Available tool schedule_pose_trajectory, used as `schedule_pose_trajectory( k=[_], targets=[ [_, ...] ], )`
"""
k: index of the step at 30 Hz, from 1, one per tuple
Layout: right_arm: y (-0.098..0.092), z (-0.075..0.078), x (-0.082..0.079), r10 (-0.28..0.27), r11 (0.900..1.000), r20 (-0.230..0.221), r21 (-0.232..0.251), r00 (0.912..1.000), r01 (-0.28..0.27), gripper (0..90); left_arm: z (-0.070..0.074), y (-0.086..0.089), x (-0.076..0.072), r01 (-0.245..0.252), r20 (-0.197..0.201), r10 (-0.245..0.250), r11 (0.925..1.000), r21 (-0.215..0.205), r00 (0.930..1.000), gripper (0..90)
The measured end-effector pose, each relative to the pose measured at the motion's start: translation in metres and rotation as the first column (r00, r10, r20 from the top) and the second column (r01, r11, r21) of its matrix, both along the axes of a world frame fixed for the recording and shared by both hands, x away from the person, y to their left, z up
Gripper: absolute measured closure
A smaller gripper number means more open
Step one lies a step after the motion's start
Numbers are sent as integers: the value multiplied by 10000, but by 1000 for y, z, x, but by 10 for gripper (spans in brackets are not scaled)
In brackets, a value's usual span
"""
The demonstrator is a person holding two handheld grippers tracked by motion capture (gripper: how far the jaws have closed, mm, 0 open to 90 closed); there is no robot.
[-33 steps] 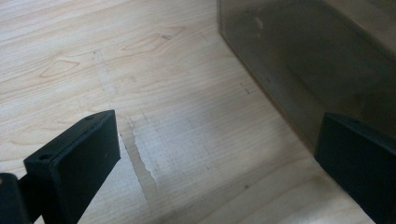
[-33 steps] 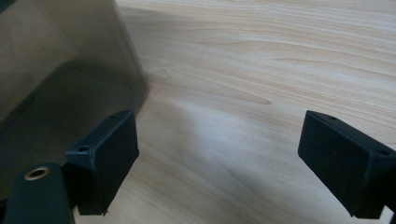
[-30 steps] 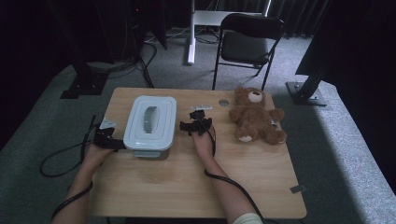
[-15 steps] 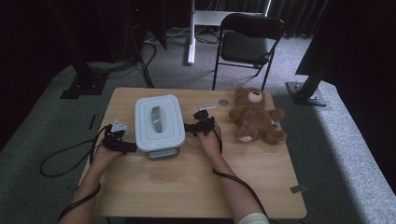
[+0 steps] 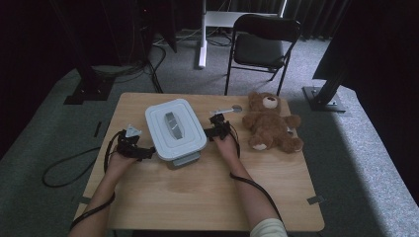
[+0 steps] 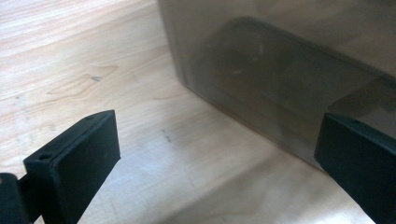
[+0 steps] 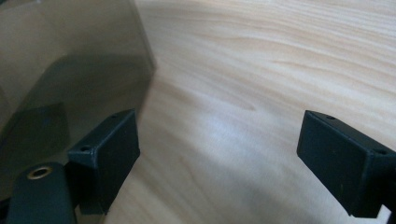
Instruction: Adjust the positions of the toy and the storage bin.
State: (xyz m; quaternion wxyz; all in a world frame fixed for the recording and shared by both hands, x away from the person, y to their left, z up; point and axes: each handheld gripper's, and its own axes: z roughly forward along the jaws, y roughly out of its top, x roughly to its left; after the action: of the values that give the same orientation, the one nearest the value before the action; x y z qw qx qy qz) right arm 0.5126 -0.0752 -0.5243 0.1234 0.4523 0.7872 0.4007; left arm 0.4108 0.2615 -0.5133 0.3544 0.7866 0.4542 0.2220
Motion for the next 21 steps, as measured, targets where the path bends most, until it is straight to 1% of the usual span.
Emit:
schedule_pose_trajectory(
  k=[4, 5, 7, 9, 10, 11, 12, 13, 14, 15, 16, 19, 20, 21],
  targets=[
    [5, 3, 11, 10, 10000, -5, -86, 10000, -10, 124, 0, 2, 6, -216, 30, 216, 9998, 25, 9998, 9],
    [6, 4, 13, 5, 10000, 10, -89, 10000, -5, 124, 0, 2, 7, -240, 37, 239, 9997, 82, 9997, 9],
    [9, 5, 18, 25, 9998, -34, -211, 10000, -26, 124, 1, 1, 8, -205, 107, 204, 9998, 49, 9997, 9],
    [13, 5, 20, 185, 9997, -35, -130, 9998, -185, 124, 1, 1, 9, -255, 96, 254, 9996, 90, 9996, 9],
    [14, 5, 20, 274, 9996, -51, -111, 9996, -275, 124, 1, 2, 9, -252, 133, 251, 9997, 41, 9996, 9],
    [15, 5, 19, 500, 9987, -89, 10, 9987, -500, 137, 1, 2, 9, -253, 130, 253, 9997, 28, 9996, 9],
    [15, 5, 19, 589, 9982, -72, 91, 9982, -588, 136, 1, 1, 8, -238, 172, 237, 9997, 17, 9996, 9],
    [14, 5, 18, 657, 9977, -12, 158, 9978, -657, 137, 2, 1, 8, -181, 182, 181, 9998, 42, 9997, 9],
    [13, 4, 18, 895, 9955, -80, 316, 9960, -892, 144, 2, 0, 7, -126, 163, 124, 9999, 118, 9998, 9],
    [12, 5, 17, 1008, 9944, -76, 318, 9949, -1005, 144, 3, -2, 6, -80, 167, 76, 9997, 220, 9998, 9],
    [11, 5, 16, 1046, 9941, -8, 281, 9945, -1045, 149, 4, -3, 5, -60, 192, 54, 9994, 331, 9998, 10],
    [10, 8, 12, 1134, 9932, 91, 271, 9935, -1136, 180, 6, -7, 3, -4, 79, 1, 9994, 350, 10000, 10],
    [9, 8, 11, 1195, 9924, 61, 298, 9928, -1196, 188, 6, -8, 2, 9, 36, -11, 9993, 370, 10000, 10],
    [8, 8, 9, 1228, 9919, 129, 320, 9924, -1231, 189, 6, -9, 1, 27, 61, -30, 9991, 422, 10000, 10]
  ],
)
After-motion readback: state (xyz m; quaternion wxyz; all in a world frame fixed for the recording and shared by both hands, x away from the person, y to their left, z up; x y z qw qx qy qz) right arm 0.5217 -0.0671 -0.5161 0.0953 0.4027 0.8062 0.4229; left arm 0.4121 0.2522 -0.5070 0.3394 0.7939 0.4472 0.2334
